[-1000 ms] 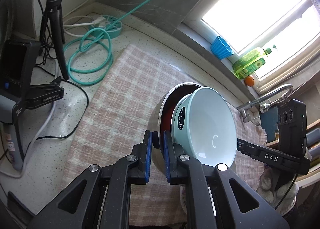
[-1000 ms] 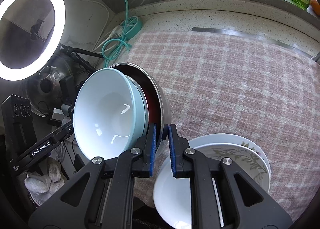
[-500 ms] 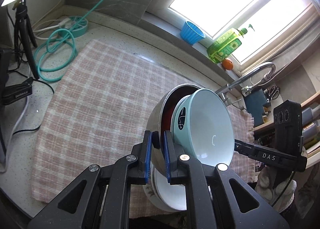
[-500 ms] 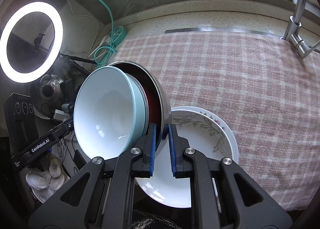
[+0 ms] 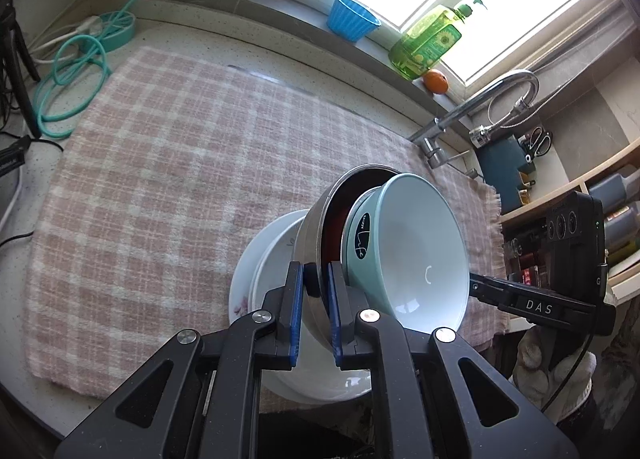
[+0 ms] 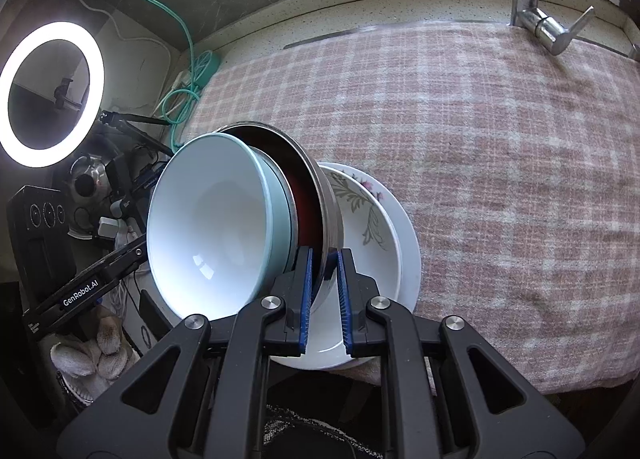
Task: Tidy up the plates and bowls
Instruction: 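Carry the nested bowls over the plate stack and lower them onto it, then open both grippers and pull back from the stacked dishes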
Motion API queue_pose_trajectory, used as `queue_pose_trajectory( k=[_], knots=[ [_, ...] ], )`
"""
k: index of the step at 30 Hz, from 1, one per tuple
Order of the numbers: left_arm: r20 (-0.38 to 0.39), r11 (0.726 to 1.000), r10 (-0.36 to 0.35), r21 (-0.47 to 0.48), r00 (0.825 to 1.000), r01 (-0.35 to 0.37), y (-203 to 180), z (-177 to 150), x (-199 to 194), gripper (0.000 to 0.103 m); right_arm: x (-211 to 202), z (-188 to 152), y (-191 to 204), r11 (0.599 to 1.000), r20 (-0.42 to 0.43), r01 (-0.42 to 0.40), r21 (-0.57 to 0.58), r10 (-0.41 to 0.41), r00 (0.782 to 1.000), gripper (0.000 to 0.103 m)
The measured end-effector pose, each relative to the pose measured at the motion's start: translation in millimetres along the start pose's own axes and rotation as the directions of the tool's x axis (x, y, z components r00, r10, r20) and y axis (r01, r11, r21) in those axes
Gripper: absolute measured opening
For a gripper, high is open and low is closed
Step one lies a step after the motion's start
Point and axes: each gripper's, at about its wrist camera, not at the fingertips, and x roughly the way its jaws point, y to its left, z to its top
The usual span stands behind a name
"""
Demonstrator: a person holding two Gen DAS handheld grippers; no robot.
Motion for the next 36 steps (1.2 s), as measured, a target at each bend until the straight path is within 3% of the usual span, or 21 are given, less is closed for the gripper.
queue_pose_trajectory(
  k=[16,36],
  knots=[
    [-0.049,0.999,0.032,0.01,0.998,-0.032,-4.8,-13.5,16.4,0.01,11.6,-14.0,-16.7,0.999,-0.025,-0.006,0.032,0.007,1.0,0.013],
    [-0.018,0.997,0.071,0.033,0.997,-0.07,-9.9,-15.4,12.2,0.01,2.3,-16.7,-13.5,1.0,0.011,-0.008,-0.003,0.008,1.0,0.015]
  ],
)
